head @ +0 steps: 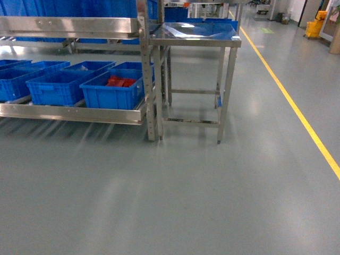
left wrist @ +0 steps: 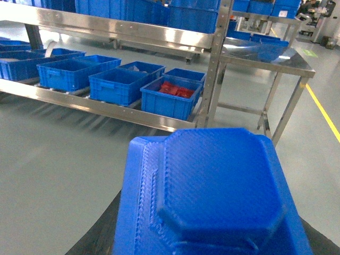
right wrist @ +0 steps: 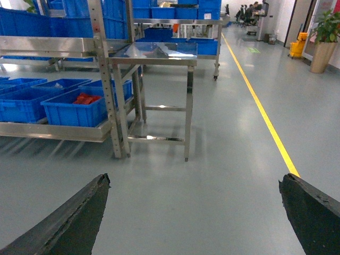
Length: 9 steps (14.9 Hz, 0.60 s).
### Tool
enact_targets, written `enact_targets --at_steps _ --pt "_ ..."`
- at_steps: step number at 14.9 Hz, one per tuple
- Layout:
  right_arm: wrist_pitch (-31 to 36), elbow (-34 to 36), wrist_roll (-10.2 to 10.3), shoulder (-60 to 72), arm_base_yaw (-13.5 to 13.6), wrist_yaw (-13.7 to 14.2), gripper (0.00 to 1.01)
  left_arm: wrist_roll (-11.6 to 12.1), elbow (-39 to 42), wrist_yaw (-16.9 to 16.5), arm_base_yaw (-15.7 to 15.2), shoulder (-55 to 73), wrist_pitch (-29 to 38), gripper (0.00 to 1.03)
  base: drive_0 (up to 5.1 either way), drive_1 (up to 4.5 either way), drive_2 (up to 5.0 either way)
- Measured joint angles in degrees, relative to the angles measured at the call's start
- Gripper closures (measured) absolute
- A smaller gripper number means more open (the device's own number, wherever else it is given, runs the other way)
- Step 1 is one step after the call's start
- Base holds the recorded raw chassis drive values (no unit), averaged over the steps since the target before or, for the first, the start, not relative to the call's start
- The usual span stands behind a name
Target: Pick blue part to blue bin on bottom shelf
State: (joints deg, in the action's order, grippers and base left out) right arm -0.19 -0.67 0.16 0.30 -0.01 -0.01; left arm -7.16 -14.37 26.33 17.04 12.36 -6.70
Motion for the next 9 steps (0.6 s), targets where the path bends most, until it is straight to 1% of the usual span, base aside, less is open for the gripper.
enact_targets --at_steps 9 --pt "-0.1 0.0 0.0 0.0 0.0 0.0 0.03 0.0 0.0 0.0 0.0 0.1 -0.1 0.60 0.0 4.01 -4.0"
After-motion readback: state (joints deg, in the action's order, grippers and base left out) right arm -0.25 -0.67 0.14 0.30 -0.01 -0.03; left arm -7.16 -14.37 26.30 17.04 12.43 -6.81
